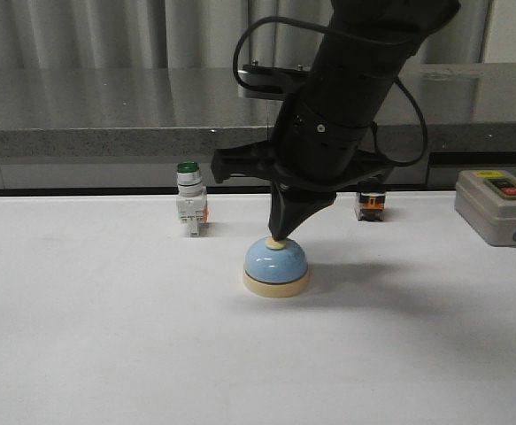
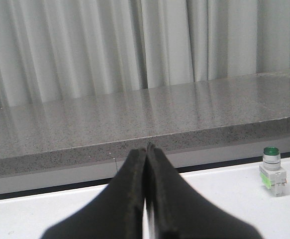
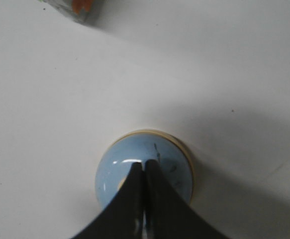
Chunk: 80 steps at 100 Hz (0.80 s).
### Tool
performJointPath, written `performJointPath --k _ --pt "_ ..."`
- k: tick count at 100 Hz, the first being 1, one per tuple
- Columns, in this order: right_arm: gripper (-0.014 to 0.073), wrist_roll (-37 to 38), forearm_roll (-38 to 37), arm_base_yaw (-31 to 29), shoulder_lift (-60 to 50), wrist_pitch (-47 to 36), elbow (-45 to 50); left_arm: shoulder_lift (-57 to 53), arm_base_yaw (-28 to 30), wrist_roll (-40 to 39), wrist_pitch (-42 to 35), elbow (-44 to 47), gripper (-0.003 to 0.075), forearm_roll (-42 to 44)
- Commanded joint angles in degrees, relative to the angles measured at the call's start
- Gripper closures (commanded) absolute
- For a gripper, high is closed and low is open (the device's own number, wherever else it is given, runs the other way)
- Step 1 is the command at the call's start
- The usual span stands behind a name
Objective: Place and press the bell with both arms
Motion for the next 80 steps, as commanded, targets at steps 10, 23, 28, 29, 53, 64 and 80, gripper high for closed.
performJointPath --k 10,23,28,29,53,64,80 --pt "0.0658 -0.61 0.42 -0.10 -3.69 -1.13 -1.66 -1.88 -0.01 -0.35 -4.40 3.18 0.0741 -0.16" --pt "0.0658 -0.61 -0.78 -0.29 -6.96 -1.30 -1.66 -1.88 -0.01 -0.35 -4.40 3.18 0.0741 -0.16" --pt "0.0658 -0.61 -1.86 -0.49 -8.37 -1.47 -1.66 -1.88 -0.01 -0.35 -4.40 3.18 0.0741 -0.16" --pt "0.0658 -0.61 -2.08 -0.54 -8.57 -1.46 -1.66 -1.88 -0.01 -0.35 -4.40 3.18 0.0741 -0.16" --pt "0.0658 -0.61 -5.94 -3.15 -15.75 -0.83 -1.47 -1.88 -0.01 -0.35 -4.40 3.18 0.0741 -0.16" --pt "0.0658 -0.61 -6.23 -5.68 -18.97 0.19 -0.83 -1.88 -0.01 -0.35 -4.40 3.18 0.0741 -0.16" --pt "0.0658 -0.61 -7.28 -10.10 -25.56 0.09 4.07 -1.88 -0.01 -0.35 -4.40 3.18 0.0741 -0.16"
